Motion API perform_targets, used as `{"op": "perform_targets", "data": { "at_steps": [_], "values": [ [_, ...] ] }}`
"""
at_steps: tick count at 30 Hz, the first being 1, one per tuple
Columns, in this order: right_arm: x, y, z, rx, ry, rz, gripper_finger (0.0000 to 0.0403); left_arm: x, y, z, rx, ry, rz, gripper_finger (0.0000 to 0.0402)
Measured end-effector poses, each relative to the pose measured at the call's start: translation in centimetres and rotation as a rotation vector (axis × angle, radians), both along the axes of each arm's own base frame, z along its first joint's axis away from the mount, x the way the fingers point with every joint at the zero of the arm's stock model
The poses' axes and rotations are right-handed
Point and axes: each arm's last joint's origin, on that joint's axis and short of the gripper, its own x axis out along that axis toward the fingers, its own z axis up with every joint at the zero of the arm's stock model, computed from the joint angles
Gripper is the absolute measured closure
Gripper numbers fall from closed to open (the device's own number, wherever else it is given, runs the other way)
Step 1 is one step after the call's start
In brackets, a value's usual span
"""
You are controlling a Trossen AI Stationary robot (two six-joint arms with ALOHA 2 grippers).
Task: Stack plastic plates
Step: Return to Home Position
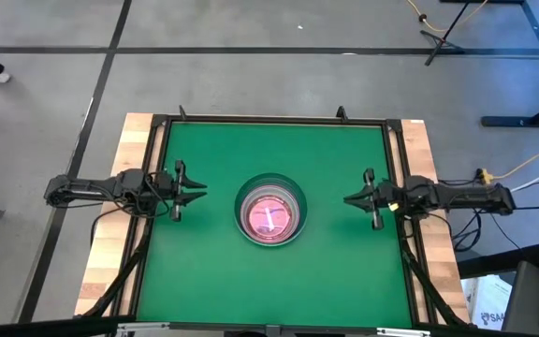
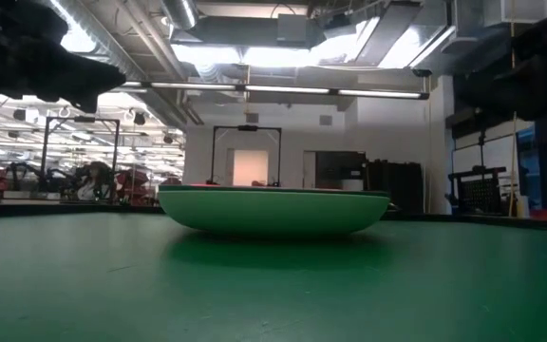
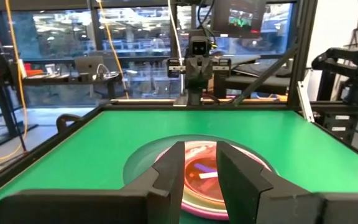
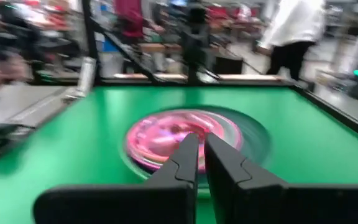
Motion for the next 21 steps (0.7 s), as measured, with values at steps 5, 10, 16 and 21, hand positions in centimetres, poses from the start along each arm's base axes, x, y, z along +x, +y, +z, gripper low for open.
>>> {"op": "perform_targets", "data": {
  "at_steps": [5, 10, 16, 21],
  "values": [
    [-0.41, 0.05, 0.4, -0.005, -0.053, 0.062, 0.0379, 0.0, -0.03, -0.01, 0.01, 0.002, -0.011, 0.0317],
    [-0.55, -0.21, 0.43, -0.017, -0.06, -0.029, 0.0379, 0.0, -0.04, 0.07, 0.029, -0.004, -0.011, 0.0317],
    [-0.55, -0.23, 0.41, -0.017, -0.058, -0.035, 0.0379, -0.02, 0.01, 0.26, 0.028, -0.024, 0.005, 0.0317],
    [-0.55, -0.23, 0.42, -0.015, -0.058, -0.035, 0.0379, -0.01, -0.05, 0.26, 0.038, -0.024, -0.014, 0.0317]
  ]
}}
